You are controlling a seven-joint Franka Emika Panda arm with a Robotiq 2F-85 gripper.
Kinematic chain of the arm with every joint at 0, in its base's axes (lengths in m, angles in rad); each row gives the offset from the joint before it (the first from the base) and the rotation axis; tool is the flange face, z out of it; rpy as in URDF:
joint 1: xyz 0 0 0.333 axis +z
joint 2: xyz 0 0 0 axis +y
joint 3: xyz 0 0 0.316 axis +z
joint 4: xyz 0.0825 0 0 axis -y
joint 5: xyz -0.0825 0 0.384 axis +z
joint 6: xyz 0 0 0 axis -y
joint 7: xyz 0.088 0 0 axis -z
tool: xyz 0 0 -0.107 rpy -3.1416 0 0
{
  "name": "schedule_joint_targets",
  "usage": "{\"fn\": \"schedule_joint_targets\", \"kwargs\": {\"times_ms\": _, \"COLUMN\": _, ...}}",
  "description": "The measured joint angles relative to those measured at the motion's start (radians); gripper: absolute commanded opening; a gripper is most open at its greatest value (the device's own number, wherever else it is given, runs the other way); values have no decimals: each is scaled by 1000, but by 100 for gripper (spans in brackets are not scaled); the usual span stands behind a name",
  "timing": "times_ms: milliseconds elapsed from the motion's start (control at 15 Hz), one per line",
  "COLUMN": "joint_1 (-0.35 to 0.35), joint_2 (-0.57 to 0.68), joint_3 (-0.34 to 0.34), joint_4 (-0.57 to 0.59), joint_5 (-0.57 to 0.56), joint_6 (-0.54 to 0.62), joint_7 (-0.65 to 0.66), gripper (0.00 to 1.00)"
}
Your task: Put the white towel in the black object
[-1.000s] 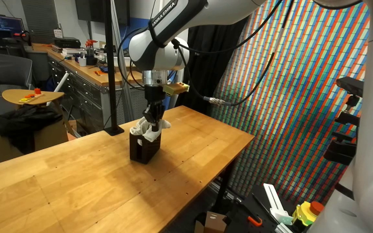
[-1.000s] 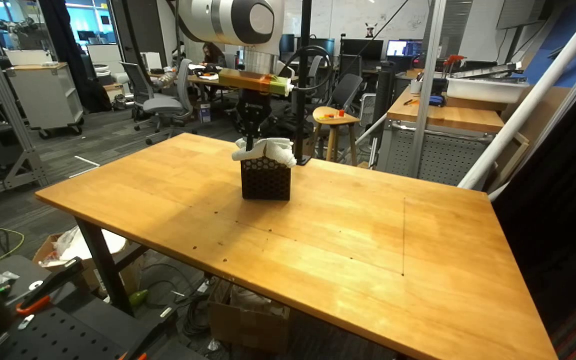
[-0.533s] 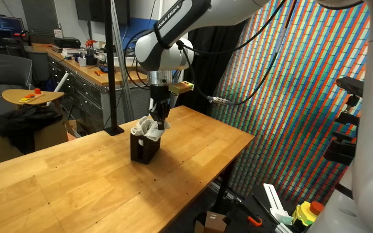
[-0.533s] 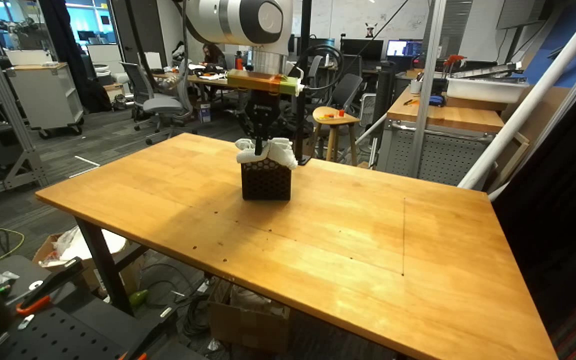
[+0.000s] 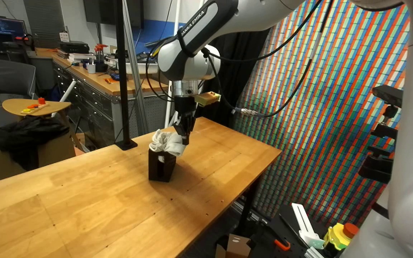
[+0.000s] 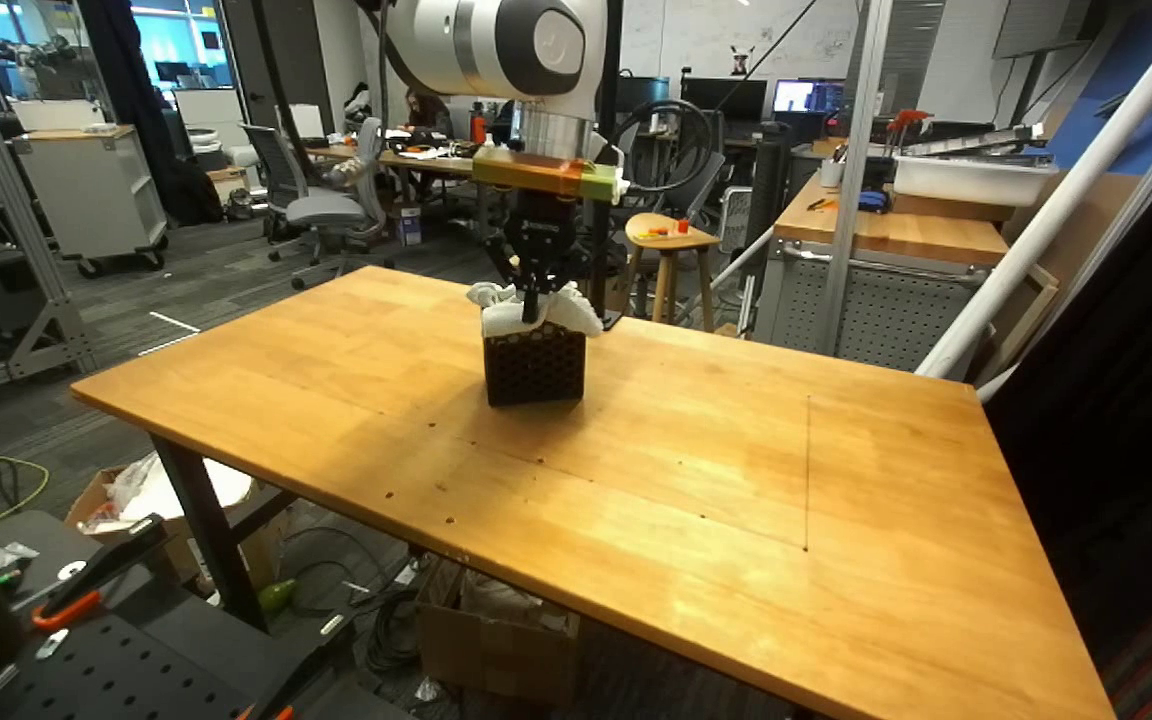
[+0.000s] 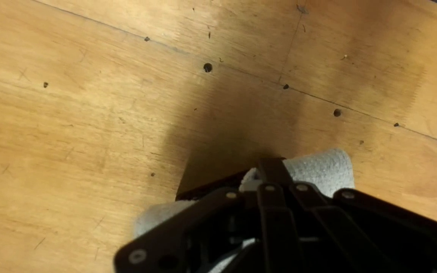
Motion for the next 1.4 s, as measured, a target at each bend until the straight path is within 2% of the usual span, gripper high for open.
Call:
{"fn": "schedule_joint_targets", "kwargs": {"times_ms": 600, "joint_1": -24, "joint_2": 5, "joint_3": -3, "joint_4": 12, "joint_5": 0, "joint_6": -1, "joint_7": -82, "gripper": 2}}
{"fn": "schedule_joint_targets", "kwargs": {"times_ms": 1400, "joint_1": -24, "joint_2": 107, "joint_3": 12, "joint_4": 193, "joint_5": 5, "joint_6": -31, "joint_7": -175, "gripper": 2}}
